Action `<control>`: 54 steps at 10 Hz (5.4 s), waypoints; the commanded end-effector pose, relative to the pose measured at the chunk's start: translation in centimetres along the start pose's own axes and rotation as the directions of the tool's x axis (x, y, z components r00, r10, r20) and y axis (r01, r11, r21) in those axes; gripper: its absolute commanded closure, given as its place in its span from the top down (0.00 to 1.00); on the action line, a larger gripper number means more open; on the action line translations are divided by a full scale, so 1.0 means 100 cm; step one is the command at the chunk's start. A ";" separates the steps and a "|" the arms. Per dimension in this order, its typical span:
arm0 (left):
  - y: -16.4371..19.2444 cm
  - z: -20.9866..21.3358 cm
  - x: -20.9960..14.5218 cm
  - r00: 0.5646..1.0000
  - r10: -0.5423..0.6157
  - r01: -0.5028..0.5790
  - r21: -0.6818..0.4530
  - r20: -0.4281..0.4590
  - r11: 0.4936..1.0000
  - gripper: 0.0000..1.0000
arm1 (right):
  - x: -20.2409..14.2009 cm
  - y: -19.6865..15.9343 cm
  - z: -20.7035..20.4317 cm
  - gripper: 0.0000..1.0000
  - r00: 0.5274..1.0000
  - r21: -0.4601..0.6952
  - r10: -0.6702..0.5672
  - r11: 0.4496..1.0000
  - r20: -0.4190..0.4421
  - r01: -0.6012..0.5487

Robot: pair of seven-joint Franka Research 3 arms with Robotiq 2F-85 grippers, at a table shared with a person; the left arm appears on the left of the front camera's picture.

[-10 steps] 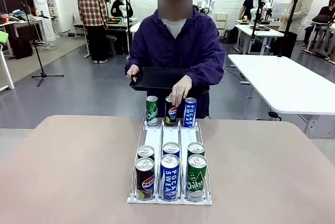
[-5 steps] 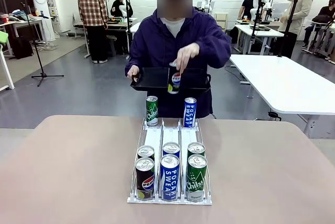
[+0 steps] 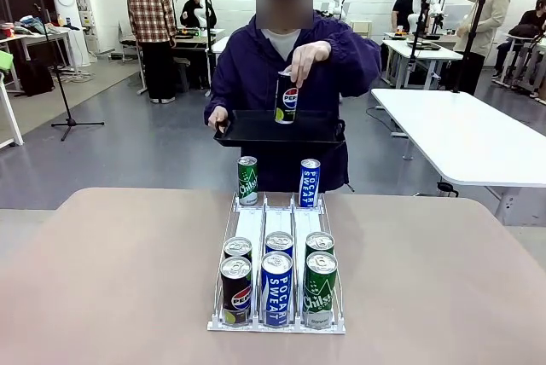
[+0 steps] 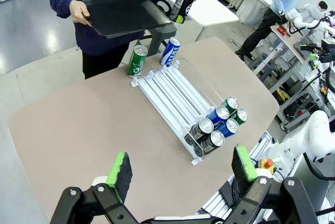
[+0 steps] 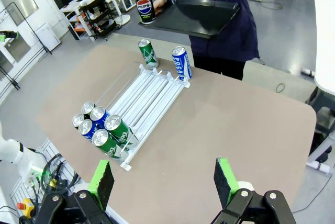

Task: Retrieve and hand over the desired beverage to the person.
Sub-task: Pick up a can of the same type that the person held from the Automatic Can Dispenser.

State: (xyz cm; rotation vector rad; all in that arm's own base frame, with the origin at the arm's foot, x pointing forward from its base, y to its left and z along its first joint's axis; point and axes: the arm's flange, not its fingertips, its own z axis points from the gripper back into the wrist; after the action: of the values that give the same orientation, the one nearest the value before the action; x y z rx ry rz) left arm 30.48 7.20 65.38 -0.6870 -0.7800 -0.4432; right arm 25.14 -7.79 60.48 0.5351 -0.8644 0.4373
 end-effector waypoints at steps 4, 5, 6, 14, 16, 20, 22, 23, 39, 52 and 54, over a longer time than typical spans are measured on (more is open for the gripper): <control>0.001 0.000 0.001 1.000 -0.014 0.015 -0.016 0.009 1.000 1.00 | 0.000 0.000 -0.002 1.00 1.000 0.021 0.004 1.000 0.001 -0.004; 0.001 0.000 0.001 1.000 -0.014 0.015 -0.016 0.009 1.000 1.00 | 0.000 0.000 -0.002 1.00 1.000 0.021 0.004 1.000 0.001 -0.004; 0.001 0.000 0.001 1.000 -0.014 0.015 -0.016 0.009 1.000 1.00 | 0.000 0.000 -0.002 1.00 1.000 0.021 0.004 1.000 0.001 -0.004; 0.001 0.000 0.001 1.000 -0.014 0.015 -0.016 0.009 1.000 1.00 | 0.000 0.000 -0.002 1.00 1.000 0.021 0.004 1.000 0.001 -0.004; 0.001 0.000 0.001 1.000 -0.014 0.015 -0.016 0.009 1.000 1.00 | 0.000 0.000 -0.002 1.00 1.000 0.021 0.004 1.000 0.001 -0.004; 0.001 0.000 0.001 1.000 -0.014 0.015 -0.016 0.009 1.000 1.00 | 0.000 0.000 -0.002 1.00 1.000 0.021 0.004 1.000 0.001 -0.004; 0.001 0.000 0.001 1.000 -0.014 0.015 -0.016 0.009 1.000 1.00 | 0.000 0.000 -0.002 1.00 1.000 0.021 0.004 1.000 0.001 -0.004; 0.000 -0.001 0.001 1.000 0.001 -0.001 -0.003 0.003 1.000 1.00 | 0.000 0.000 -0.002 1.00 1.000 0.021 0.004 1.000 0.001 -0.004; -0.186 -0.304 -0.075 0.766 0.179 0.189 0.482 -0.618 0.856 1.00 | 0.000 0.000 -0.002 1.00 1.000 0.021 0.004 1.000 0.001 -0.004; -0.187 -0.392 -0.130 0.791 0.467 -0.113 0.654 -0.397 0.748 1.00 | 0.000 0.000 -0.002 1.00 1.000 0.021 0.004 1.000 0.001 -0.004; -0.188 -0.399 -0.131 0.796 0.469 -0.132 0.648 -0.381 0.750 1.00 | 0.000 0.000 -0.002 1.00 1.000 0.021 0.004 1.000 0.001 -0.004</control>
State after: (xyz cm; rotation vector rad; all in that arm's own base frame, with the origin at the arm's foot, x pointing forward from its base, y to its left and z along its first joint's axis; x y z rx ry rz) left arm 30.36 -32.11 42.86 -0.0545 -0.2002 -0.0486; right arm 25.10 -7.66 60.54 0.5301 -0.8637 0.4389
